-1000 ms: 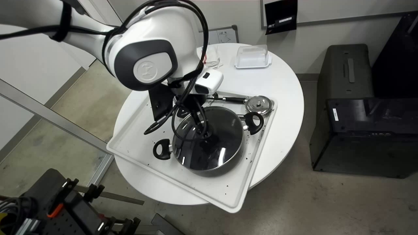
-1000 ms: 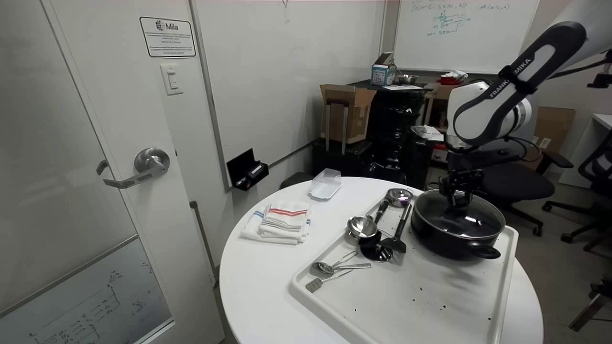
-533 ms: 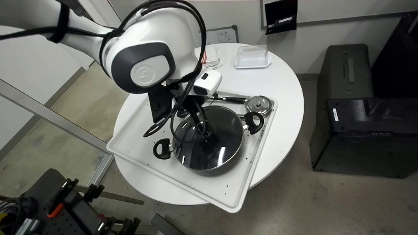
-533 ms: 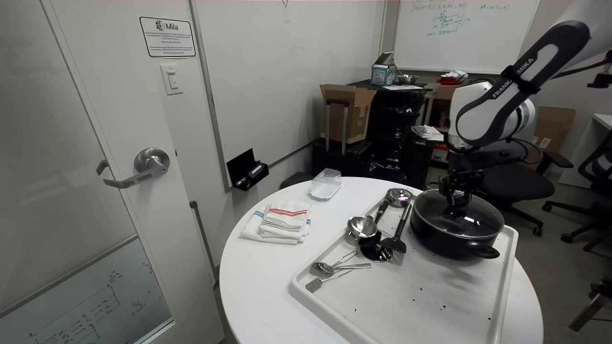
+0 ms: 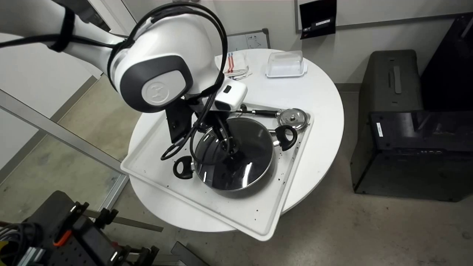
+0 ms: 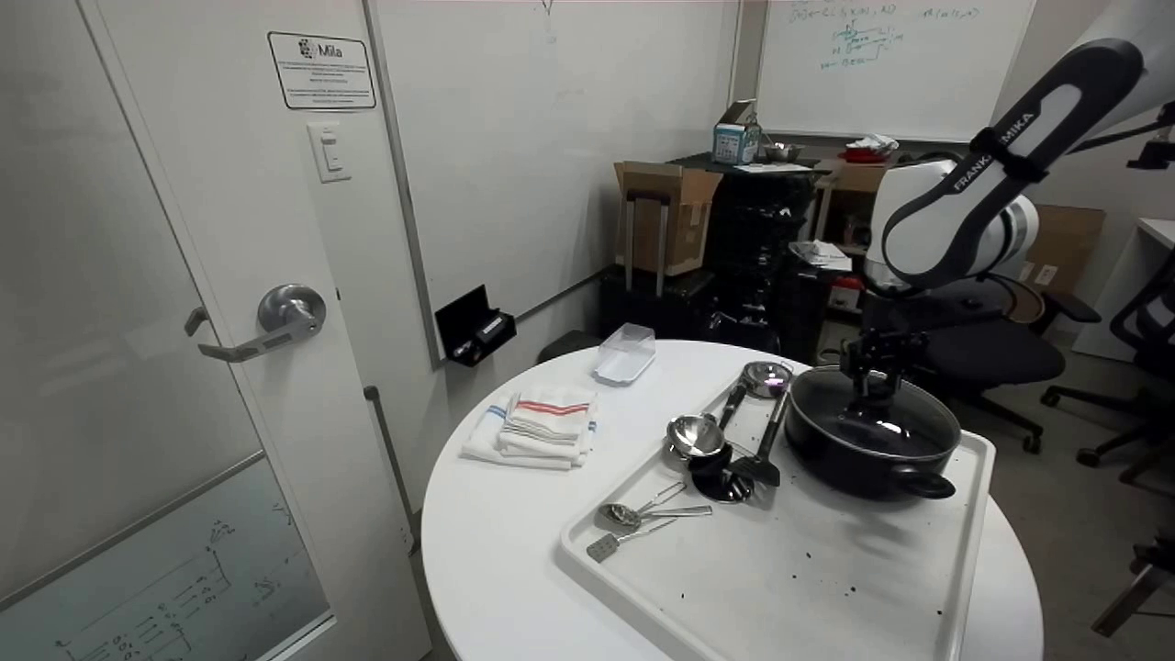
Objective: Pick up the lid from the table and put it on the pot
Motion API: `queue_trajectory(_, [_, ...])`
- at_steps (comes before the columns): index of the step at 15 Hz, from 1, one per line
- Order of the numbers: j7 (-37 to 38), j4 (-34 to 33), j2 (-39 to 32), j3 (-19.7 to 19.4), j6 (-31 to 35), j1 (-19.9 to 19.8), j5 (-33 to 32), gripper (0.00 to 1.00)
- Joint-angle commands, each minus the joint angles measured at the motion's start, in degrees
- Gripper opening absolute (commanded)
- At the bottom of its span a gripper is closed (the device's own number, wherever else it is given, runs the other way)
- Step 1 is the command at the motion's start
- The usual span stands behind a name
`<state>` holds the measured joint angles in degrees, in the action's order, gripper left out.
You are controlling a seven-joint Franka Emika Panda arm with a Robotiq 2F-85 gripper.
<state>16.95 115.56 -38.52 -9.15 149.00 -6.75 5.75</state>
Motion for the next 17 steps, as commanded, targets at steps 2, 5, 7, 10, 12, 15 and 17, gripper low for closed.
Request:
queue_trajectory(2, [-2.6, 1.7, 0.4, 2.1, 3.2, -1.2, 2.8, 0.26])
queue_trajectory(5, [-3.1, 2.5, 0.9, 2.6, 4.0, -1.4, 3.0, 0.78])
queue_trajectory(7, [-3.4, 3.6, 1.5, 3.0, 4.8, -1.1, 3.2, 0.92])
queue_trajectory(10, [-3.4, 6.0, 2.8, 3.6, 6.5, -0.1, 2.8, 1.0])
queue_trajectory(12, [-3.1, 7.9, 4.0, 3.6, 7.5, 1.1, 2.3, 1.0])
queue_trajectory(15, [-2.6, 11.0, 6.0, 3.4, 8.9, 3.0, 1.7, 1.0])
queue_trajectory(17, [-2.8, 12.5, 7.1, 3.9, 9.4, 3.7, 1.9, 1.0])
